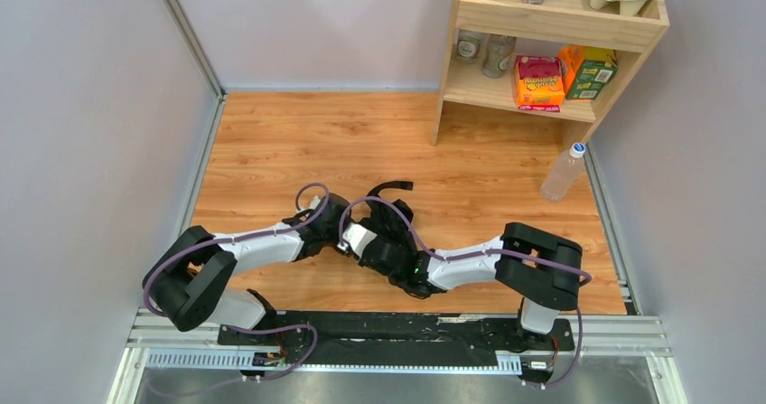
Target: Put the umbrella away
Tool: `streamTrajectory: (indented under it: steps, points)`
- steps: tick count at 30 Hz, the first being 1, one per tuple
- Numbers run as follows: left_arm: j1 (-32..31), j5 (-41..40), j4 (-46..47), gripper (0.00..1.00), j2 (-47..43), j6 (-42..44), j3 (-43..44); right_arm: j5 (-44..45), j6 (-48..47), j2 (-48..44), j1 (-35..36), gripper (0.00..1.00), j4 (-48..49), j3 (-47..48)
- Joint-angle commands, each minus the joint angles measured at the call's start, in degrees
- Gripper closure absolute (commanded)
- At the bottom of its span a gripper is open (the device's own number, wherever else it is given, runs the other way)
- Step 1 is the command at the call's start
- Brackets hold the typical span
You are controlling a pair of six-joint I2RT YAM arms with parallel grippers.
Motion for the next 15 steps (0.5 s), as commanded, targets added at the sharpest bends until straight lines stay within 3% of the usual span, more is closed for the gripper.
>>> streamTrajectory:
  steps: [1,4,5,7,8,9,10,15]
  points:
    - [-0.8,0.4,-13.0,1.0,2.3,2.5,-2.6,-0.2,7.5,3.8,-3.8,0.82,-5.5,-1.1]
    - [-0.8,0.0,-10.2,0.99,1.7,5.3,-2.2,-7.7,11.8,2.7,-6.1,1.0,-8.7,-1.9]
    - [-0.8,-1.3,-9.7,0.94,1.0,6.2,-2.1,-10.9,12.5,2.1,-7.1,1.0,-8.7,-2.8]
    - [-0.7,-2.9,-7.1,0.74,-0.5,8.8,-2.3,-17.1,14.0,1.4,-10.0,1.0,-8.2,-4.4]
    - [-0.6,-3.0,-3.7,0.56,-1.5,10.6,-2.6,-19.4,14.5,1.2,-11.3,1.0,-8.4,-4.9]
    - [-0.3,-3.2,-1.9,0.5,-2.4,11.4,-3.6,-22.2,14.9,1.2,-12.5,1.0,-8.8,-5.0]
    - [-0.2,-3.3,2.1,0.28,-3.8,12.8,-4.2,-25.4,15.5,1.3,-13.7,1.0,-9.1,-4.9]
    - [3.5,-1.6,12.5,0.24,-8.5,18.8,-7.5,-33.4,19.3,0.9,-16.6,1.0,-8.7,-5.4]
